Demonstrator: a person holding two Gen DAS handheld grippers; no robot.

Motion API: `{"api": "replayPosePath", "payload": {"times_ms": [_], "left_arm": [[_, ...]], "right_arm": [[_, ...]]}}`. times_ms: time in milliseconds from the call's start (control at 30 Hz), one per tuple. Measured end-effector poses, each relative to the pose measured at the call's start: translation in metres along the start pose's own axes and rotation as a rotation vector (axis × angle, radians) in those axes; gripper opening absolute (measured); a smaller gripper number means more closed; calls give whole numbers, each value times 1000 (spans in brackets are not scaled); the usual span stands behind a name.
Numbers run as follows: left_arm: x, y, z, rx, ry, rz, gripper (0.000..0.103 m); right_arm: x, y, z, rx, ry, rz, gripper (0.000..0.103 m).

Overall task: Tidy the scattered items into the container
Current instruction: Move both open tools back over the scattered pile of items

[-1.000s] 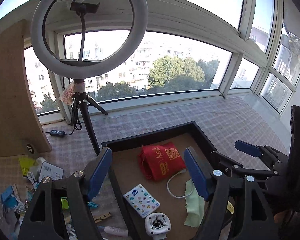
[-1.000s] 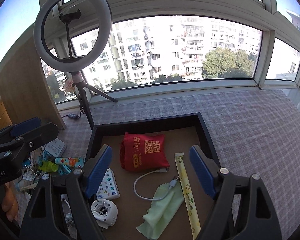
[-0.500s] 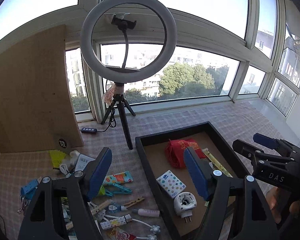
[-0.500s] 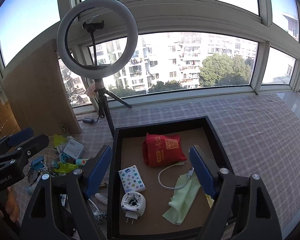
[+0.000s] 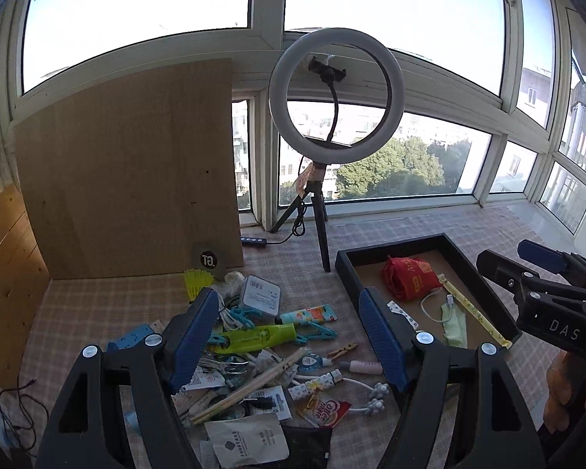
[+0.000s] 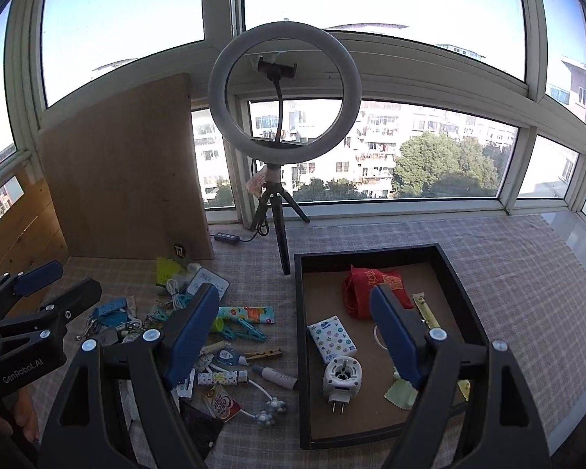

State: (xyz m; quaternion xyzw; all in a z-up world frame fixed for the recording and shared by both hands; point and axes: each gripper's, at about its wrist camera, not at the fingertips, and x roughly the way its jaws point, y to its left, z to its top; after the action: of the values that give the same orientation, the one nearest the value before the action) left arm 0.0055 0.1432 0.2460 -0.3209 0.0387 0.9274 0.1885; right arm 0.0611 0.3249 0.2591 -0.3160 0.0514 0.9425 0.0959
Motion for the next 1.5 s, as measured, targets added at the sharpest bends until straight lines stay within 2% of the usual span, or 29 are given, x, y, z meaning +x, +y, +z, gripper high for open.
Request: {"api": "replayPosePath", "payload": {"times_ms": [200, 467, 800, 1133, 1500], "left_arm": [[-22, 38, -15, -28, 3, 30, 72], [-56, 74, -32, -31, -24, 105, 72], [-84, 109, -41, -51, -74, 161, 73], [-69, 147, -54, -107, 18, 157, 74], [-29, 164, -53, -135, 66, 153, 74]], "right_arm": [[-13, 47, -8, -15, 5, 47, 79], [-22, 110, -17, -75, 0, 124, 79], [-23, 158, -23, -115, 13, 147, 79], [0, 185, -32, -150, 69, 163, 79], [45, 174, -34, -132, 121, 137, 79]]}}
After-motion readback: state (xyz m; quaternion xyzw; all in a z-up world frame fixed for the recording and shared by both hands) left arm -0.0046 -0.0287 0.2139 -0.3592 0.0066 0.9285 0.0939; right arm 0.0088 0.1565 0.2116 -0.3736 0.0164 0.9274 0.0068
